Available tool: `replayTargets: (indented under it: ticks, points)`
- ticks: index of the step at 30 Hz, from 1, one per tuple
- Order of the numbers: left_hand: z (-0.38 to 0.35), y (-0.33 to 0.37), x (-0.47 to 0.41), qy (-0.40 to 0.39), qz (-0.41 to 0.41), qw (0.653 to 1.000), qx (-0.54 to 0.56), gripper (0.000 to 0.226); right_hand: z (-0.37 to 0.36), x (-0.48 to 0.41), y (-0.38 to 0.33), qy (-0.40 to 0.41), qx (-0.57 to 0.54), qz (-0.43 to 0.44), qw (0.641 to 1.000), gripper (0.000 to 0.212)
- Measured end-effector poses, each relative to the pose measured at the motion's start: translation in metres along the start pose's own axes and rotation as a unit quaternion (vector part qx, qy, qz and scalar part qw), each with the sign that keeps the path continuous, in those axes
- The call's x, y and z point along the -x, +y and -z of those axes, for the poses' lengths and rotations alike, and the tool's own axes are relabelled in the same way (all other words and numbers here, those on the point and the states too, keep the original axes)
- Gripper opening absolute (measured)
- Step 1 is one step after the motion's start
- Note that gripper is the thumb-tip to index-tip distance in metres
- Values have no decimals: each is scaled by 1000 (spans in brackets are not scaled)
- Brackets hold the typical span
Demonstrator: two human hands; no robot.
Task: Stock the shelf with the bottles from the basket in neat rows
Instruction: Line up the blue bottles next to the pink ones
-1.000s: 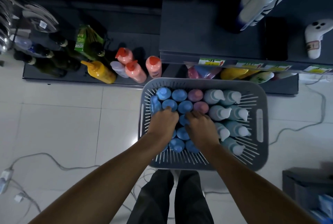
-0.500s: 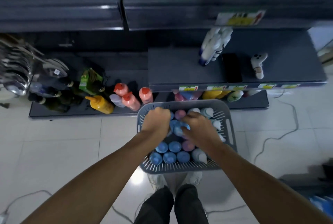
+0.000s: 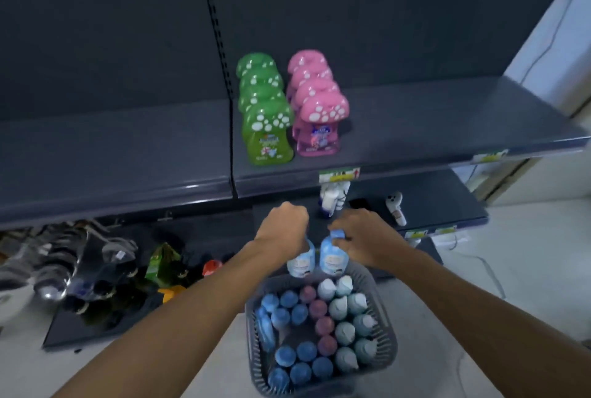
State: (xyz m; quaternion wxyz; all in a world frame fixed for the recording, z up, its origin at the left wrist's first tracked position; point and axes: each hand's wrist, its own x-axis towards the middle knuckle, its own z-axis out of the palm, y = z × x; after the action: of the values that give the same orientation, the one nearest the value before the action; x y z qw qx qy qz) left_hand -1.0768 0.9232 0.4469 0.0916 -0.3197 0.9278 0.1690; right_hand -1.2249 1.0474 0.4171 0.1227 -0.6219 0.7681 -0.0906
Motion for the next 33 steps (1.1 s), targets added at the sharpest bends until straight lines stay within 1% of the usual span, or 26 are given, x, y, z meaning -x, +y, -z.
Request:
replayTargets:
  ticks: [3,5,8,12,14,17,21,24,27,33]
  points:
    - [34,15,2,11,-28,1000,-10,31,39,5,-1,26,1,-8,1000,6]
    - [54,26,2,18,-53,998,-20,36,63,8,-1,47,5,-14,999,11]
    - [83,43,4,48,-96,993,-41,36,96,13,1,62,1,-16,998,19]
    - [117,63,5,75,-130,986,-68,33,134,16,5,87,10,-14,996,22]
    - [132,71,1,78,-132,986,-68,32,151,14,9,103,13,-17,994,21]
    - [149,81,-9,76,-127,987,-60,31,175,7,17,100,16,-32,994,20]
    - [162,98,-32,87,-122,987,-57,27,199,-5,40,109,13,-29,994,16]
    - [171,114,-54,94,-120,986,-72,25,217,-16,61,105,6,-30,994,15]
    - [184,133,-79,90,-120,986,-75,29,236,-32,85,96,8,-26,995,15]
    - [207,158,-135,100,-79,991,-52,32,270,-84,139,86,22,-3,996,16]
